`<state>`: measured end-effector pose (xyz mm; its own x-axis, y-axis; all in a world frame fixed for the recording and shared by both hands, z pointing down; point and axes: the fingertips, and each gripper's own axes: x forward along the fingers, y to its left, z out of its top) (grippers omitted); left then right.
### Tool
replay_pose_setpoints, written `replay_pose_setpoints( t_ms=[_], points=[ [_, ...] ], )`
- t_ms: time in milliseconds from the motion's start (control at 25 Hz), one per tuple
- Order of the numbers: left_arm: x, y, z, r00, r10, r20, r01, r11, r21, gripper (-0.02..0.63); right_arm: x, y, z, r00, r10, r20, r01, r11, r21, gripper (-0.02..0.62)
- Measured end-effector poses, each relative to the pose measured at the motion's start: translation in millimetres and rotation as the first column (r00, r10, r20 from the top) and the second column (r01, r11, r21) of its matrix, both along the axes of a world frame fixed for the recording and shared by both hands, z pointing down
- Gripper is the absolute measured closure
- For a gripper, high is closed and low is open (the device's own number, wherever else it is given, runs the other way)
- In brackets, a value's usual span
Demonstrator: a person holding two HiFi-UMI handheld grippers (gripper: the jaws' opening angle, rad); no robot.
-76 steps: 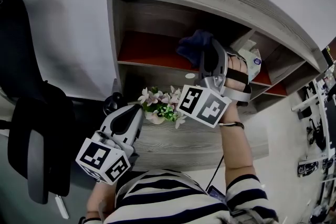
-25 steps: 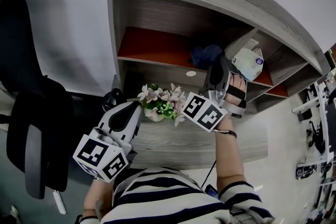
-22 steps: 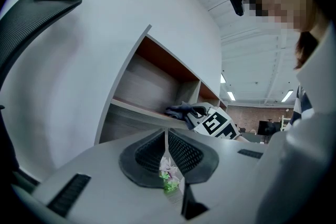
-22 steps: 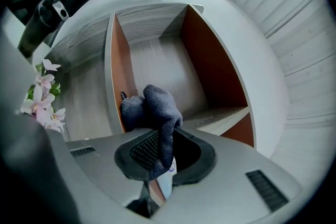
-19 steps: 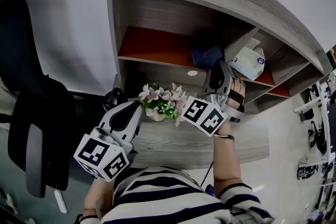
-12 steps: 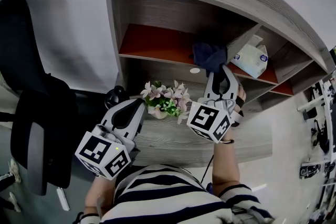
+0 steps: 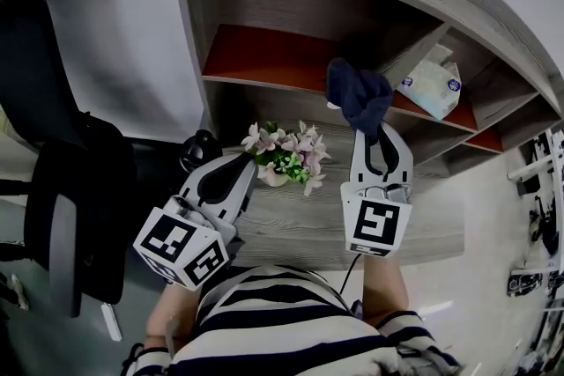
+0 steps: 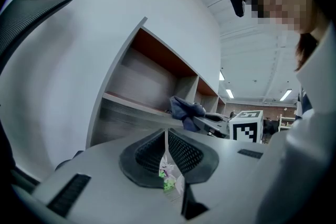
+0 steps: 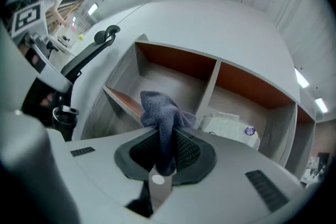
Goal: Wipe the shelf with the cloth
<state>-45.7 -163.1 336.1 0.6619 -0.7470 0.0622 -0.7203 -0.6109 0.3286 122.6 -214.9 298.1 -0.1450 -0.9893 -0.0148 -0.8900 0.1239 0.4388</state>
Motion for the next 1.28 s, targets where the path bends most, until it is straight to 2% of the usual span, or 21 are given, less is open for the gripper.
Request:
replay_pose_setpoints(
  t_ms=[200, 320, 680, 880, 1080, 1280],
  points=[
    [-1.6, 0.2, 4.3, 1.0, -0.014, -0.005, 0.014, 1.0, -0.006, 0.575, -9.2, 21.4, 13.7, 0.984, -0.131, 0.122, 0.142, 0.986, -0.086, 0.538],
    [-3.6, 0.8, 5.2, 1.0, -0.022, -0.008, 0.022, 1.0, -0.01, 0.575, -13.5, 31.5, 17.6, 0.966, -0.174, 0.193, 0.197, 0.974, -0.11, 0.538],
    [-3.3, 6.5, 10.4, 0.999, -0.031, -0.01, 0.031, 0.999, -0.028, 0.575, -28.9, 52.7, 17.7, 0.908, -0.268, 0.323, 0.324, 0.936, -0.134, 0.538],
    [-4.7, 8.6, 13.5, 0.999, -0.037, -0.013, 0.036, 0.999, -0.036, 0.575, -37.2, 64.8, 23.5, 0.872, -0.295, 0.39, 0.379, 0.911, -0.159, 0.538],
    [-6.5, 10.2, 15.6, 0.999, -0.046, -0.015, 0.045, 0.998, -0.046, 0.575, -44.5, 69.4, 36.4, 0.858, -0.3, 0.418, 0.406, 0.893, -0.193, 0.538],
    [-8.4, 11.4, 18.2, 0.998, -0.06, -0.018, 0.058, 0.997, -0.054, 0.575, -49.4, 72.2, 49.2, 0.823, -0.295, 0.485, 0.443, 0.868, -0.225, 0.538]
  ],
)
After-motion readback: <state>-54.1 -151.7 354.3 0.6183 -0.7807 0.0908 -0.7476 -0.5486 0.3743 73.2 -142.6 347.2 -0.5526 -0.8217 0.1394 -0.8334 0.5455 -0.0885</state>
